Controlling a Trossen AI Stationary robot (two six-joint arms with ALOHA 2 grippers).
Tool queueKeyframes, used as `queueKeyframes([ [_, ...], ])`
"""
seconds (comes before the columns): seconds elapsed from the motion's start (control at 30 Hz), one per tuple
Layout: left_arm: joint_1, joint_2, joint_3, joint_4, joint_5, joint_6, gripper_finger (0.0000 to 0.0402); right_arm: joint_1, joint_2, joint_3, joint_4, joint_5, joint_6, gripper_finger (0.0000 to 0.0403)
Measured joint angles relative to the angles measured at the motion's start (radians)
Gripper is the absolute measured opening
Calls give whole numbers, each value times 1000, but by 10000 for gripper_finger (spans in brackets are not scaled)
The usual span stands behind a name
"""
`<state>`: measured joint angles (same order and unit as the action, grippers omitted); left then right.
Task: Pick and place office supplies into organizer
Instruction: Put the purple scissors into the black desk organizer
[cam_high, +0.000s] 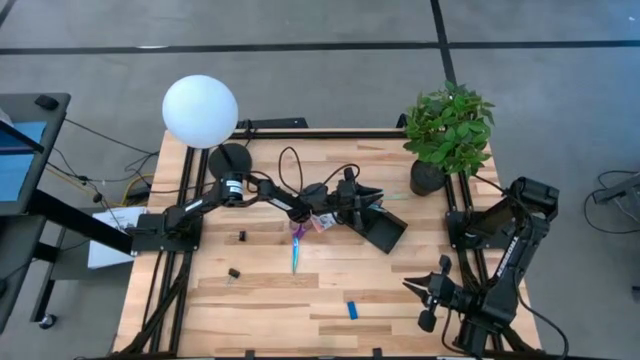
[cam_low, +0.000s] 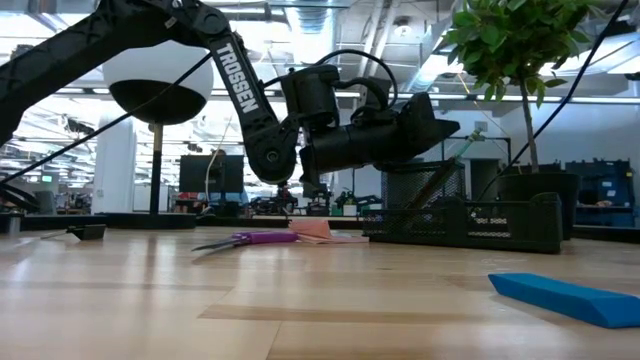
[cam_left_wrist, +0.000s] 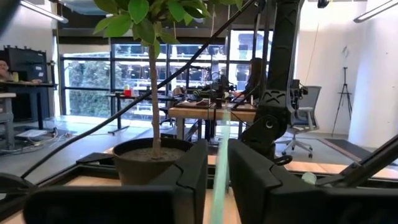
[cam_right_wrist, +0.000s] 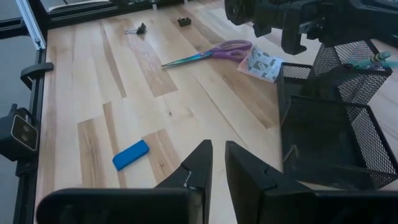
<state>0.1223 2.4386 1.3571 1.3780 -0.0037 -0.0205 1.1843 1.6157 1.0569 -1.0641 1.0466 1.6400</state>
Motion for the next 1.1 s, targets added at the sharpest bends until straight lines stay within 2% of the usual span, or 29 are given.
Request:
queueKeyframes([
  [0.27,0,0,-1,16,-6,10,99,0,0,0,-1,0,-5,40],
  [0.53,1,-6,2,-67,-8,-67,107,0,0,0,-3,-1,-25,40],
  [0.8,9,-3,-4,156,-4,-52,108,0,0,0,-17,0,-26,40],
  [0.87,14,-29,-3,154,18,-52,108,0,0,0,-19,0,-25,40],
  [1.0,20,-128,-3,-32,79,-22,108,0,0,0,-19,0,-25,40],
  [1.1,12,-260,-3,-353,81,52,108,0,0,0,-16,-1,-25,40],
])
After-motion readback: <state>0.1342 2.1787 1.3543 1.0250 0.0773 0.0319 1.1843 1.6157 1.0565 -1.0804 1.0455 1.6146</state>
